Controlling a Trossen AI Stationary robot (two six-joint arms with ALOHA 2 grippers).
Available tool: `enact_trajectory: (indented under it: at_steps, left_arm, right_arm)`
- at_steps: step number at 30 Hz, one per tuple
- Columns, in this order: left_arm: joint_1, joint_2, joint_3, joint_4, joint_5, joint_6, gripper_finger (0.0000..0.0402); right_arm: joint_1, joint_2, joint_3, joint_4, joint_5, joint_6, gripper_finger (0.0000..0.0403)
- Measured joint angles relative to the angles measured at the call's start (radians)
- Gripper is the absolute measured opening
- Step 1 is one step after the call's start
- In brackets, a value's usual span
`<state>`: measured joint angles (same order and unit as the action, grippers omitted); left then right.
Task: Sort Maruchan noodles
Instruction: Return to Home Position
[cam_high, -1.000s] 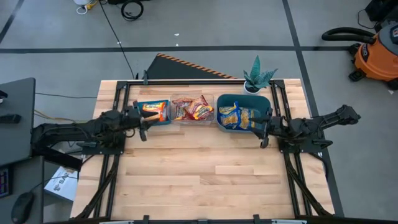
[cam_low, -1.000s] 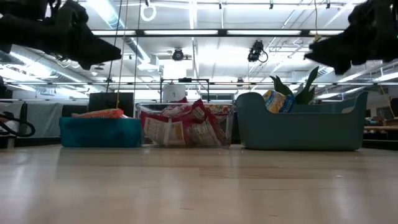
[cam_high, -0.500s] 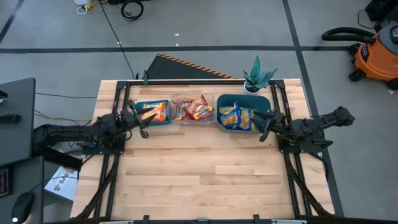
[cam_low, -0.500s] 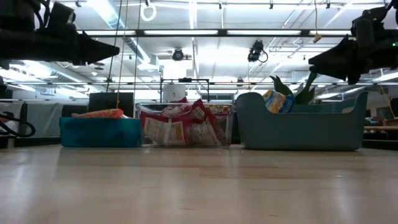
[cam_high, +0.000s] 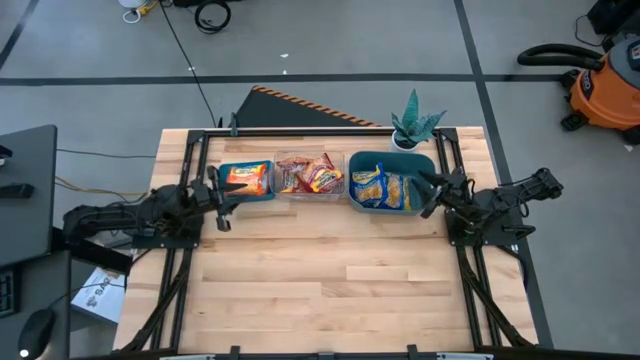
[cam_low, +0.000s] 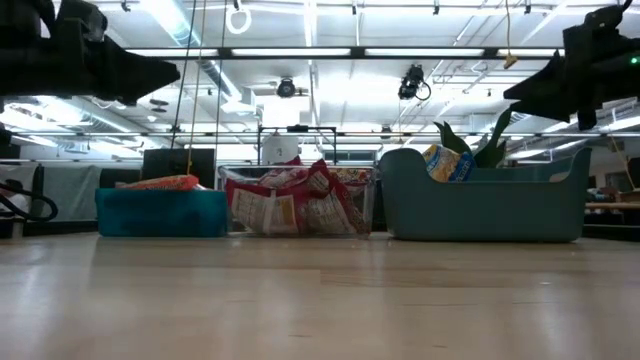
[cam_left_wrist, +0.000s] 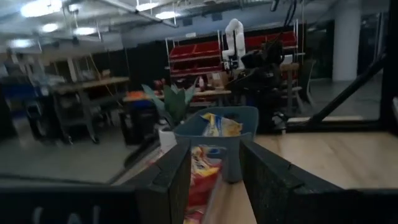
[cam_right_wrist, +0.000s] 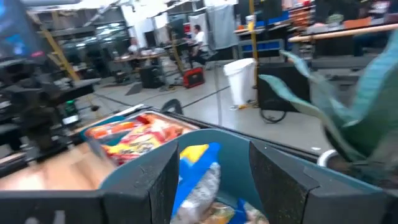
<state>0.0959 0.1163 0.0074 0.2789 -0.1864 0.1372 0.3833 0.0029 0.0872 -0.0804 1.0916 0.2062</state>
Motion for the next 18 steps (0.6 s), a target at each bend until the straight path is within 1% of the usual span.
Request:
enact_trajectory:
  at_steps: [4,12,15,18]
  left_arm:
    - [0.000,0.003,0.000,-0.005,0.000,-0.073,0.0141]
    - [0.000,0.003,0.000,-0.004,0.000,-0.074,0.0141]
    - [0.000,0.003,0.000,-0.003,0.000,-0.073,0.0141]
    - [0.000,0.003,0.000,-0.003,0.000,-0.073,0.0141]
  right_arm:
    - [0.000,0.000,0.000,0.001,-0.081,0.000,0.0199]
    - [0.000,0.000,0.000,0.001,-0.252,0.001,0.0199]
    - [0.000,0.000,0.000,0.001,-0.296,0.001,0.0199]
    - [0.000,0.000,0.000,0.002,-0.317,0.001,0.0199]
